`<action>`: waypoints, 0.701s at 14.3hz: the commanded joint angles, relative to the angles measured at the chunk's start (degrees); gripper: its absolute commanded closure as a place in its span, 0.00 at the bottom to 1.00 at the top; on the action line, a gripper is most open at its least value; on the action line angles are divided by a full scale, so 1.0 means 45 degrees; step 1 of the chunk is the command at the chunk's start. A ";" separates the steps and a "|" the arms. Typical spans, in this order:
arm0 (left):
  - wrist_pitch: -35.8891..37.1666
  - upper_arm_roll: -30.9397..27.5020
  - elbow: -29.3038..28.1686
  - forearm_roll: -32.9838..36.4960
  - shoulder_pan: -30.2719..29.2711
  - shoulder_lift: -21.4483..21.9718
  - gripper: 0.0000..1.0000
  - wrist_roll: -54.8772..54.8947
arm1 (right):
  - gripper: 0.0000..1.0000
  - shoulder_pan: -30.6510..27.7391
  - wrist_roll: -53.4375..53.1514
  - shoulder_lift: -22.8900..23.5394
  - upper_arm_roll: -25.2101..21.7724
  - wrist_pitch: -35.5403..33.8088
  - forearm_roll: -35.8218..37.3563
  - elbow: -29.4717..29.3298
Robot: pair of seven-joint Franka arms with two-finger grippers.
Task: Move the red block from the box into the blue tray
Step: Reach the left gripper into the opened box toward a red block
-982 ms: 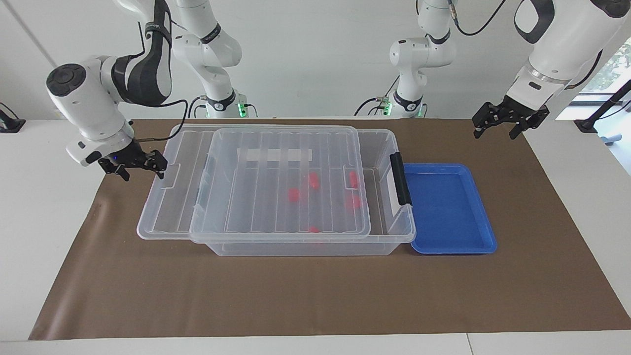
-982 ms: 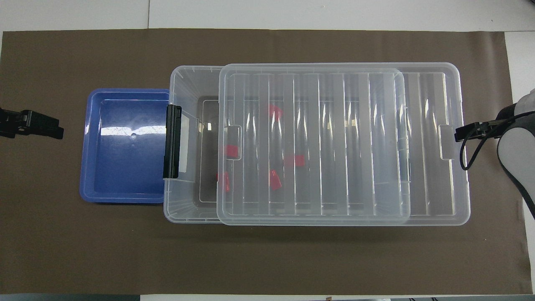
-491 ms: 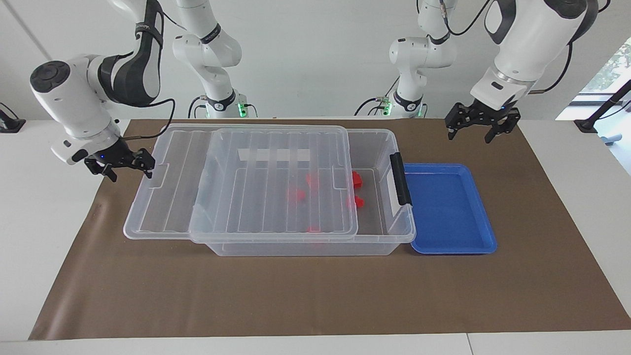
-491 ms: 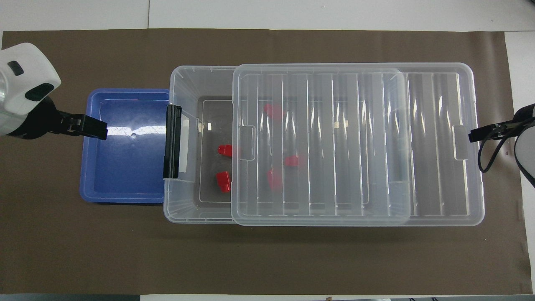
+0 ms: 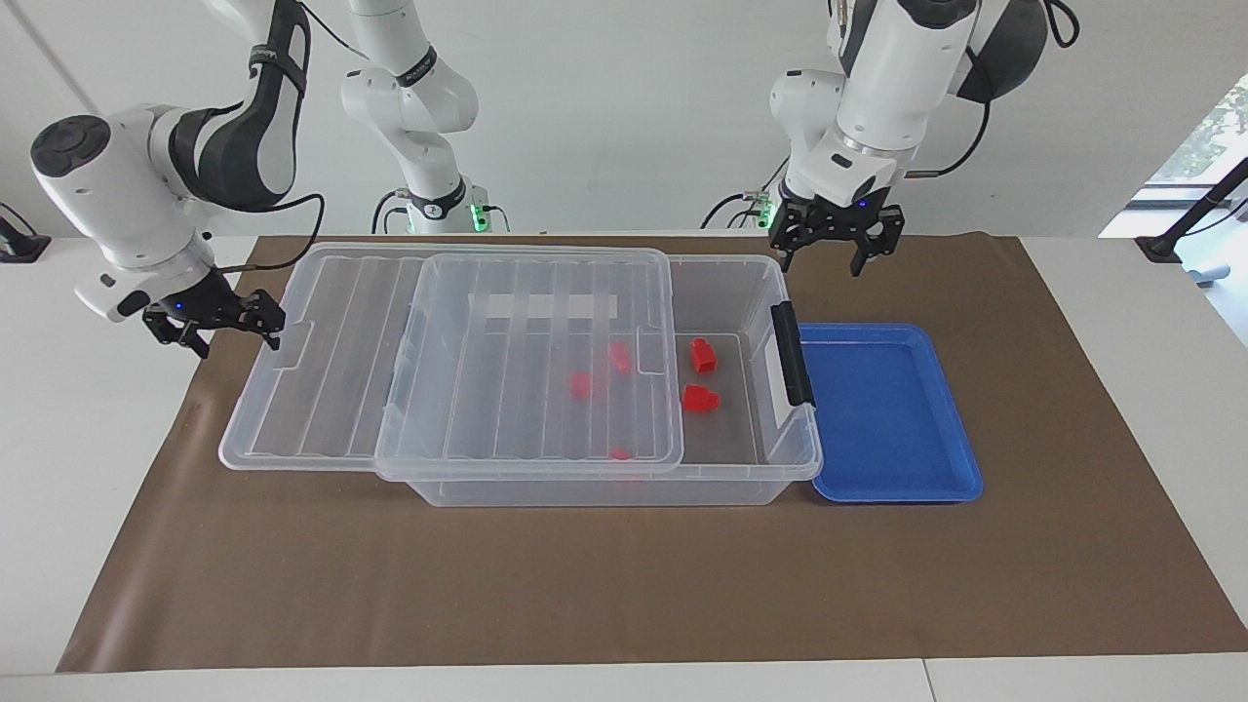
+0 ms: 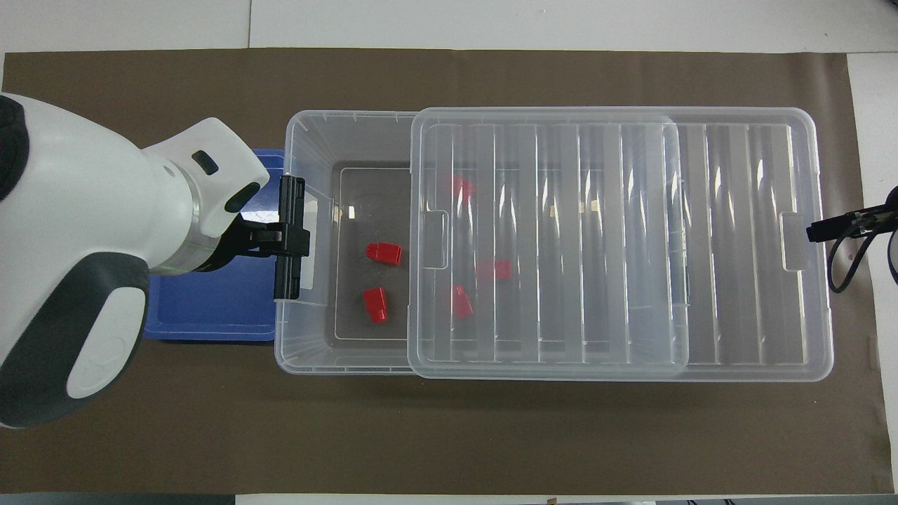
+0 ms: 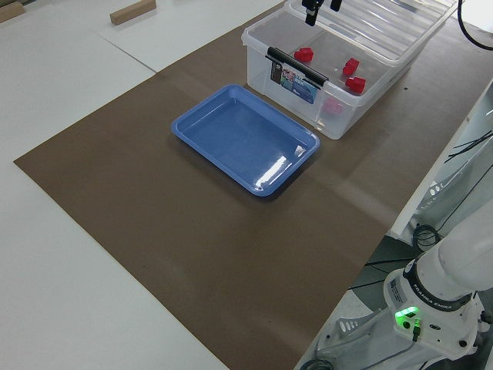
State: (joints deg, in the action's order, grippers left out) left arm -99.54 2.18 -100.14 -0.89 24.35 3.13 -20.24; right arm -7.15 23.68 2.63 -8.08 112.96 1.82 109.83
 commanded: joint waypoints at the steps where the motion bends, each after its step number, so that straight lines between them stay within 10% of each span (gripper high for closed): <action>1: -0.1607 -0.0132 -0.1512 0.0041 0.0915 0.0437 0.00 -0.1649 | 0.00 -0.0188 0.0947 -0.0156 -0.0311 0.0482 -0.0053 0.0301; 10: -0.4908 -0.0132 -0.4345 0.0041 0.2225 -0.0518 0.00 -0.3762 | 0.00 -0.0149 0.2042 -0.0097 -0.0919 0.0795 -0.0053 0.0281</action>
State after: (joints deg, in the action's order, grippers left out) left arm -117.81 2.28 -116.38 -0.89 32.96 0.85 -35.04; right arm -7.19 30.64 2.65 -12.08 115.05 1.82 110.00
